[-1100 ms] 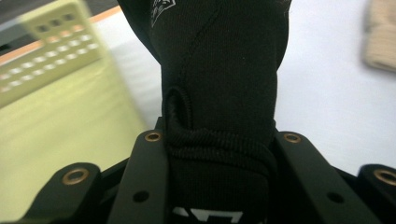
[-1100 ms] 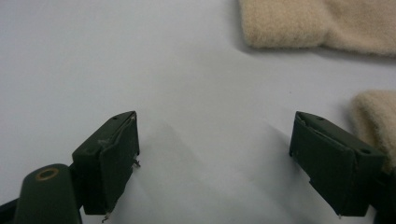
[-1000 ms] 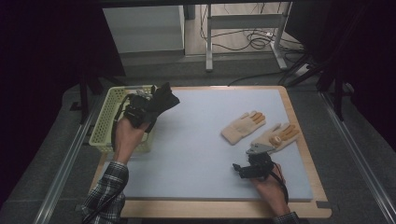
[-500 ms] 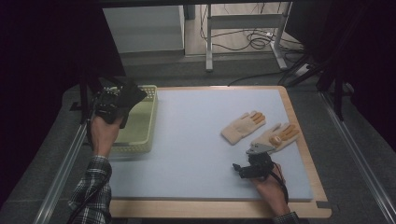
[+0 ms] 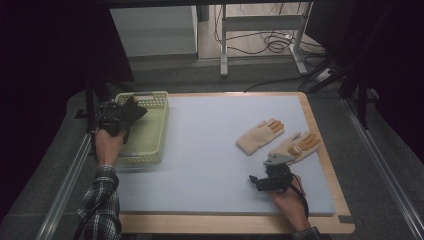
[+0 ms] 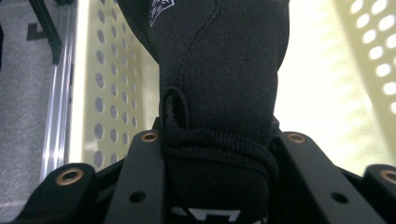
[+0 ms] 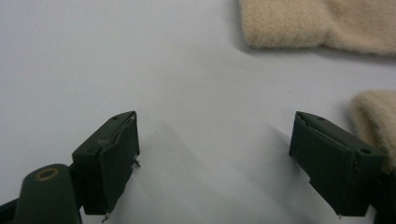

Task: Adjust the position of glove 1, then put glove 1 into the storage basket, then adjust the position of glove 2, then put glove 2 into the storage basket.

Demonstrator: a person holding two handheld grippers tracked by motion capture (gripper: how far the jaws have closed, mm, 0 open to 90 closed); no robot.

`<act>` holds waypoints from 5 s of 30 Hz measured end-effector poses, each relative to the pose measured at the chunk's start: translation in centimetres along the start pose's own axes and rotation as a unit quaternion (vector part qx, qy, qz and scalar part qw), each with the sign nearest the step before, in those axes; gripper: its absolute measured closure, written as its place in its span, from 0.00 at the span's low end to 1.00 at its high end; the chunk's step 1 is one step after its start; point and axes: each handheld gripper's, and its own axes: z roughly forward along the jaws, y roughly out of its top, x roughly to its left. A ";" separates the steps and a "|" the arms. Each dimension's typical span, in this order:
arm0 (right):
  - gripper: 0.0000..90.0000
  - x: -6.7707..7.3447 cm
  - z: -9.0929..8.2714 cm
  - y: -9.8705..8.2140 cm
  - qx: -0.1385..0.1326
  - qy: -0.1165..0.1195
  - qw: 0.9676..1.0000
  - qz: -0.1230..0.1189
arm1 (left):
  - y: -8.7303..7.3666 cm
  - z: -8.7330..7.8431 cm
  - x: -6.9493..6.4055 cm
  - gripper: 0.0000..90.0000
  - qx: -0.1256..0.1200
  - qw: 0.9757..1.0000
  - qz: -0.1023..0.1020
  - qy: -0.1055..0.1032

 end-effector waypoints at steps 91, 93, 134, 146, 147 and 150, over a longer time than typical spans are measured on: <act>0.17 0.0 0.0 0.0 0.001 0.000 1.000 0.001 | -6.4 -8.8 -12.0 0.01 -0.162 0.934 0.207 -0.241; 0.17 0.0 0.0 0.0 0.001 0.000 1.000 0.000 | -6.7 -8.7 -12.8 0.01 -0.164 0.931 0.213 -0.248; 0.17 0.0 0.0 0.1 0.005 0.000 1.000 0.008 | -14.4 -1.1 -17.9 0.00 -0.097 0.933 0.252 -0.238; 0.21 -0.9 -0.4 2.1 0.001 -0.008 0.999 0.034 | -14.5 -1.1 -17.9 0.00 -0.098 0.934 0.249 -0.239; 0.21 -1.2 -0.3 2.5 0.000 -0.013 0.999 0.035 | -14.5 -1.1 -17.9 0.00 -0.098 0.934 0.249 -0.238; 0.21 -2.0 -0.2 3.2 0.003 -0.017 0.999 0.043 | -14.5 -1.1 -17.9 0.00 -0.098 0.934 0.249 -0.238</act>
